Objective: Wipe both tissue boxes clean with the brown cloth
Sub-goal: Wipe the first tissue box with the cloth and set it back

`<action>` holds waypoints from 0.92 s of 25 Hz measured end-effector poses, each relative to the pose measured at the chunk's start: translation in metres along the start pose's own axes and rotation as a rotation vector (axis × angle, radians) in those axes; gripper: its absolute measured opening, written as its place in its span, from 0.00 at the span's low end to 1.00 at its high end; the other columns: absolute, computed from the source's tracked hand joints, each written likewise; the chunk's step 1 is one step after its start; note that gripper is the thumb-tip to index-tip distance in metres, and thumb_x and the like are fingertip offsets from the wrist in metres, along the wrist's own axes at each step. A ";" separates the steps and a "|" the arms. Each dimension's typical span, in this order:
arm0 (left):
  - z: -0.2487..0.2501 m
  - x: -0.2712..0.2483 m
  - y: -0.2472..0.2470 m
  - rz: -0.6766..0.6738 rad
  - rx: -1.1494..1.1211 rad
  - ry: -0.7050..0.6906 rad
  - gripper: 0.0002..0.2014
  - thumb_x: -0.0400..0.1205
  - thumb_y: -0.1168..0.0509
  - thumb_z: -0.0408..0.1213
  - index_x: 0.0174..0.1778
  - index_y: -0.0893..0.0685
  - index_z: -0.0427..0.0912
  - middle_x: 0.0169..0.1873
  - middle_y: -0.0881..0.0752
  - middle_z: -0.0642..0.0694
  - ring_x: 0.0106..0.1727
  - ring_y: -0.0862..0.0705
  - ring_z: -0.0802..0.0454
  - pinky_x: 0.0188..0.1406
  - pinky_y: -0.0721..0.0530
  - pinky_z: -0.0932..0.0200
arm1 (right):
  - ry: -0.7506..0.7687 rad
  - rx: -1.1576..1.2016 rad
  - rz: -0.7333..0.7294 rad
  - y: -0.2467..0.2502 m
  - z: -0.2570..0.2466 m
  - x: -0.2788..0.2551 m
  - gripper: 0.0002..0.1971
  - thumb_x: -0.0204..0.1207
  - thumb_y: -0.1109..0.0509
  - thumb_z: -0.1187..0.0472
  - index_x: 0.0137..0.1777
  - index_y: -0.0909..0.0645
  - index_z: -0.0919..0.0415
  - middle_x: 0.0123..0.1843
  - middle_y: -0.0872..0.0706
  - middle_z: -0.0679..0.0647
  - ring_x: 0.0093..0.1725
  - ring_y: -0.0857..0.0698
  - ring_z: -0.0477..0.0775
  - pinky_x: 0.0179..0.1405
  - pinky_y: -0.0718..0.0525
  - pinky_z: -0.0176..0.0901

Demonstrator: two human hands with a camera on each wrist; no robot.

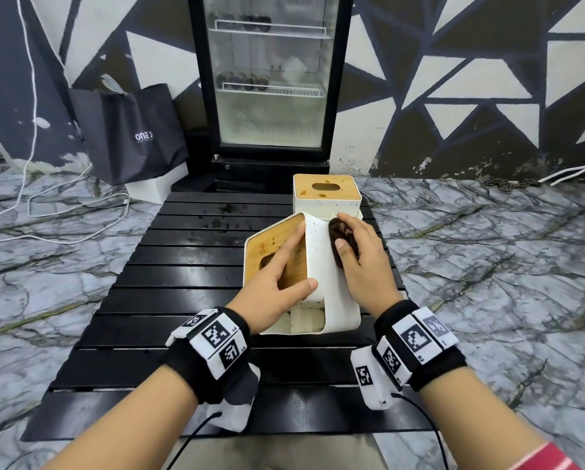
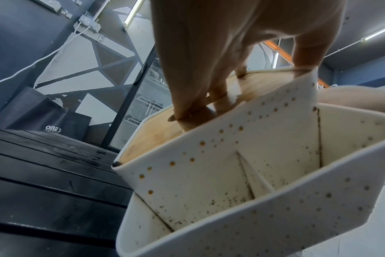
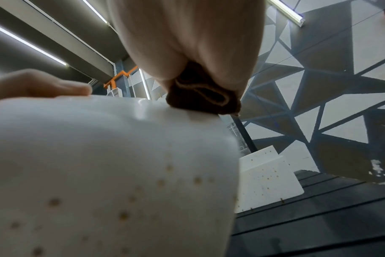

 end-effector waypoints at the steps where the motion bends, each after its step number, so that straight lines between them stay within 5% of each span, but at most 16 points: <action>1: 0.000 0.000 0.000 -0.008 -0.004 0.003 0.38 0.75 0.34 0.43 0.68 0.46 0.85 0.77 0.34 0.61 0.72 0.29 0.64 0.56 0.19 0.68 | -0.004 0.008 0.015 0.000 0.002 -0.003 0.21 0.79 0.43 0.59 0.72 0.31 0.57 0.69 0.26 0.52 0.70 0.31 0.52 0.73 0.34 0.52; 4: 0.000 0.001 0.001 -0.023 -0.034 0.009 0.38 0.80 0.33 0.38 0.67 0.46 0.84 0.77 0.34 0.60 0.68 0.27 0.68 0.50 0.19 0.71 | -0.006 0.024 0.009 -0.005 0.000 -0.020 0.24 0.75 0.45 0.56 0.72 0.31 0.56 0.70 0.27 0.50 0.72 0.32 0.53 0.74 0.35 0.51; 10: 0.003 0.003 -0.003 -0.066 -0.058 0.005 0.38 0.80 0.32 0.38 0.69 0.47 0.82 0.78 0.37 0.60 0.73 0.30 0.64 0.56 0.19 0.69 | 0.036 0.072 -0.040 -0.012 -0.021 -0.034 0.22 0.77 0.44 0.56 0.72 0.31 0.53 0.65 0.30 0.39 0.69 0.35 0.42 0.68 0.40 0.29; 15: 0.005 0.004 -0.007 -0.073 -0.052 -0.018 0.37 0.81 0.34 0.34 0.67 0.46 0.82 0.77 0.37 0.60 0.68 0.28 0.69 0.53 0.18 0.68 | 0.047 0.072 -0.040 -0.010 -0.029 -0.012 0.20 0.81 0.41 0.65 0.72 0.31 0.55 0.66 0.26 0.47 0.67 0.34 0.42 0.71 0.37 0.39; 18: 0.003 0.008 -0.007 -0.085 -0.071 -0.013 0.37 0.81 0.34 0.36 0.66 0.45 0.83 0.76 0.36 0.61 0.64 0.25 0.72 0.54 0.18 0.66 | 0.054 0.073 -0.027 -0.011 -0.028 -0.015 0.20 0.80 0.42 0.62 0.72 0.31 0.54 0.66 0.27 0.46 0.67 0.33 0.44 0.71 0.37 0.39; 23: 0.002 0.010 -0.011 -0.098 -0.029 -0.019 0.37 0.74 0.31 0.49 0.66 0.46 0.87 0.75 0.40 0.72 0.77 0.37 0.68 0.74 0.28 0.55 | 0.053 0.066 -0.019 -0.006 -0.028 -0.016 0.20 0.80 0.42 0.63 0.72 0.30 0.55 0.67 0.26 0.48 0.67 0.32 0.45 0.69 0.37 0.37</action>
Point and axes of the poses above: each hand's wrist, its own x-axis towards the middle knuckle, its own y-axis out of the back of the hand, z = x × y, the point moved 8 cm from there along x, towards the middle knuckle
